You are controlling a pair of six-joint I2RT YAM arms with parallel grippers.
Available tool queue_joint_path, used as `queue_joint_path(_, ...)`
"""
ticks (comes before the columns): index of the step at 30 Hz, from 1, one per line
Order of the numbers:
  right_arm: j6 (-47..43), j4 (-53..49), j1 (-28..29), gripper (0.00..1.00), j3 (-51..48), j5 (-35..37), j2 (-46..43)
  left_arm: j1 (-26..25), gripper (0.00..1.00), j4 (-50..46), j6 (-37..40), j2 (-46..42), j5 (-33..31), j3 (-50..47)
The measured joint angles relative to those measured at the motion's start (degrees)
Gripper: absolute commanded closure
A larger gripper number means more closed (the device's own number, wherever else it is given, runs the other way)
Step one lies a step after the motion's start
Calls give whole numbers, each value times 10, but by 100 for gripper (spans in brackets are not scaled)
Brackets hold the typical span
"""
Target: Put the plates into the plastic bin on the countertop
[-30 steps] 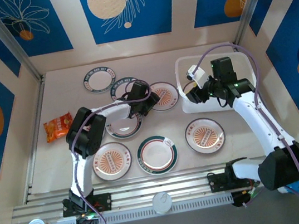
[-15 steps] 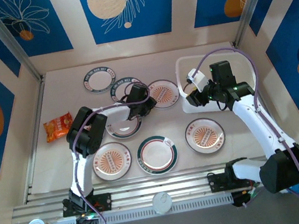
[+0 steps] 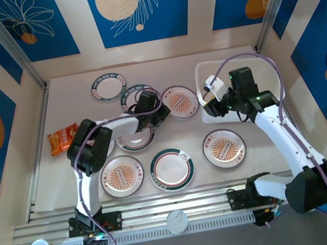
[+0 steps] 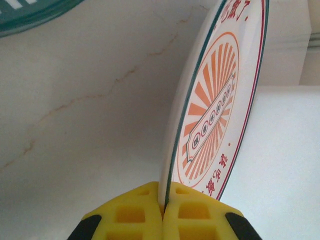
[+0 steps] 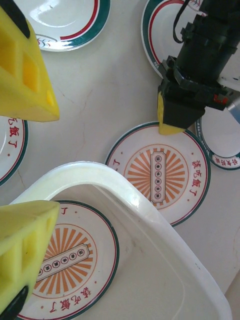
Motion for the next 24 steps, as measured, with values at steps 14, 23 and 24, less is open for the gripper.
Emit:
queue_joint_path(14,92,-17,-10,51,45,-3,-13,14,100,-41,87,-167,12,-47)
queue_joint_path(23,233,-11,-31,43,102,-113,0,36,100,-89,160,-257,33,-67)
queue_joint_path(24,250,-10,-31,42,104,-122,6,40,100,-94,165,-268,36,-71)
